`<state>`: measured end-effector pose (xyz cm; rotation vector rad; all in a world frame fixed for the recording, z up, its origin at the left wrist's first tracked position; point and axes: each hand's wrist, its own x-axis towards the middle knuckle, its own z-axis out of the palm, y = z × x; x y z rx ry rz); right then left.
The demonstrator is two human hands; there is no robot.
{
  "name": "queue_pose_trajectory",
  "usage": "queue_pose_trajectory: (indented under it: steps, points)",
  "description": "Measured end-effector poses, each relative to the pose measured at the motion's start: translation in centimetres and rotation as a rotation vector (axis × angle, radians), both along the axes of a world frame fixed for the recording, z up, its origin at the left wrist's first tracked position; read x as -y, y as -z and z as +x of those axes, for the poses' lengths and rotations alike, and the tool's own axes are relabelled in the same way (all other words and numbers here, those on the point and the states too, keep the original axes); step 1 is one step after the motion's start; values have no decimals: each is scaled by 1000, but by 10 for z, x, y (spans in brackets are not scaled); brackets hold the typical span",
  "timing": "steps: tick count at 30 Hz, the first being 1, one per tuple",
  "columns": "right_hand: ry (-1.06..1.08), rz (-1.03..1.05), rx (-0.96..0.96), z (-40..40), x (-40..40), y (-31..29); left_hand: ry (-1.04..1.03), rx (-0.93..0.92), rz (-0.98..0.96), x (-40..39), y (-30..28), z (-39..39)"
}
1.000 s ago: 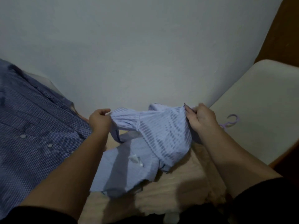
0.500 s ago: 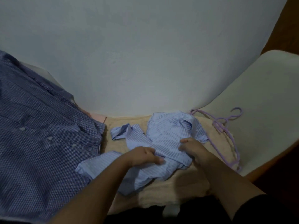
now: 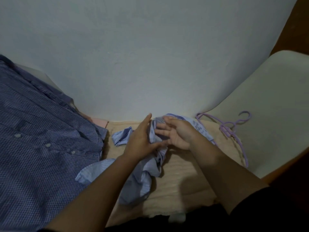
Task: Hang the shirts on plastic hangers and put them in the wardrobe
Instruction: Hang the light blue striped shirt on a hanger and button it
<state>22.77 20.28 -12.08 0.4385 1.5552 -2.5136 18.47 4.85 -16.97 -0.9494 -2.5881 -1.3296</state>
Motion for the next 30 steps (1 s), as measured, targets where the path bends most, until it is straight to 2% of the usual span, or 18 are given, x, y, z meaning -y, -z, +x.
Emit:
queue_pose_trajectory:
  steps: [2,4,6,8,11,13,15,17,20,24,26,28,30]
  points:
    - [57,33,5,-6,4,11,-81,22,-76,4,0,-13]
    - [121,117,39,-9,2,28,-280,50,-63,18,7,-28]
    - [126,277,110,-10,-2,47,-456,142,1,41,18,-41]
    - [77,467,183,-7,-2,63,-525,214,0,63,32,-50]
    - [-70,666,223,-6,0,80,-546,95,-161,80,47,-57]
    - [-208,750,227,-3,10,84,-496,-42,-155,78,46,-51]
    - [-316,850,215,-5,20,90,-325,-52,-83,69,40,-41]
    - [-297,929,189,-10,25,104,-130,116,-66,59,34,-37]
    - [-199,1003,101,-12,28,105,75,326,-223,49,28,-41]
    - [-135,1007,16,-6,17,82,115,356,-448,46,11,-44]
    - [-48,1036,45,-7,2,68,118,304,-524,45,-2,-43]
    - [8,1063,63,-5,-12,50,65,230,-502,43,-19,-41]
    - [46,1092,39,0,-21,29,21,227,-328,36,-40,-37]
